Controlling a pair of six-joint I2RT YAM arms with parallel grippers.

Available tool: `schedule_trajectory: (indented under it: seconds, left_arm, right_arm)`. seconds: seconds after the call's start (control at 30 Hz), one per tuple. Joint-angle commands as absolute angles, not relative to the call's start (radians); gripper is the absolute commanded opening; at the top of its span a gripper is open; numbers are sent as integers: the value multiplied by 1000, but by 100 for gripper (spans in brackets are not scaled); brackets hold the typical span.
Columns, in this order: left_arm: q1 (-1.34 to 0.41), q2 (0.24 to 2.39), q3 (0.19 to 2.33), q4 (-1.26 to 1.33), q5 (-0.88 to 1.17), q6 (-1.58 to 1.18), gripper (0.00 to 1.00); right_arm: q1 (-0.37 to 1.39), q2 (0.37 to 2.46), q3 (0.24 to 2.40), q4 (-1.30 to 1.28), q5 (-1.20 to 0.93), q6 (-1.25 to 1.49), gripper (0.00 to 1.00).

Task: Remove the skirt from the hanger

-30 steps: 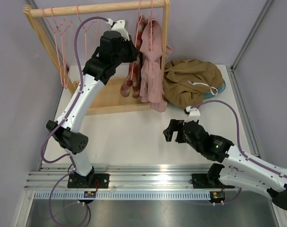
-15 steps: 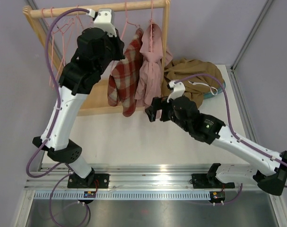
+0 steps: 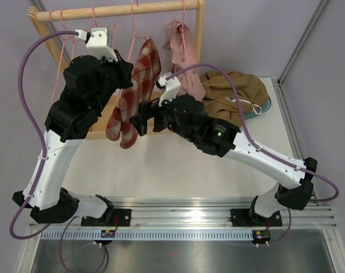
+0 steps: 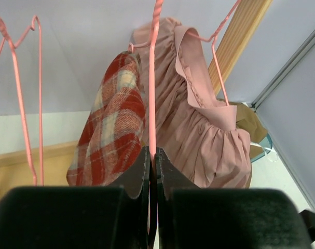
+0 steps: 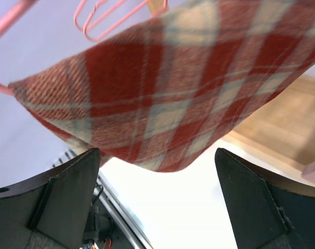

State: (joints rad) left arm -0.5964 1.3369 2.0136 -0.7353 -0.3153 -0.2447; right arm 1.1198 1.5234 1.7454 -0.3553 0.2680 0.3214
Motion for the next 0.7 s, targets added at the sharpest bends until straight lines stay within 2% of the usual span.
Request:
schedule_trajectory:
  seconds: [0.0,0.2,0.47,0.67]
  left_arm:
    - [-595,1304,2008,-584,-324,-268,0]
    - [-595,1287,1990,-584,-313,-276,0]
    - [-595,1247,1976,-601,-301,-281,0]
    - [-595,1233,1994,-621,-319,-252,0]
  right_arm:
    - [1158,1568,1778,-334,270,325,99]
    - [1230,1612,1790,-311,308,324,100]
    - [1232,1671,1829,-356,449,282,96]
    - [1246,1591,1698,-328,476,296,97]
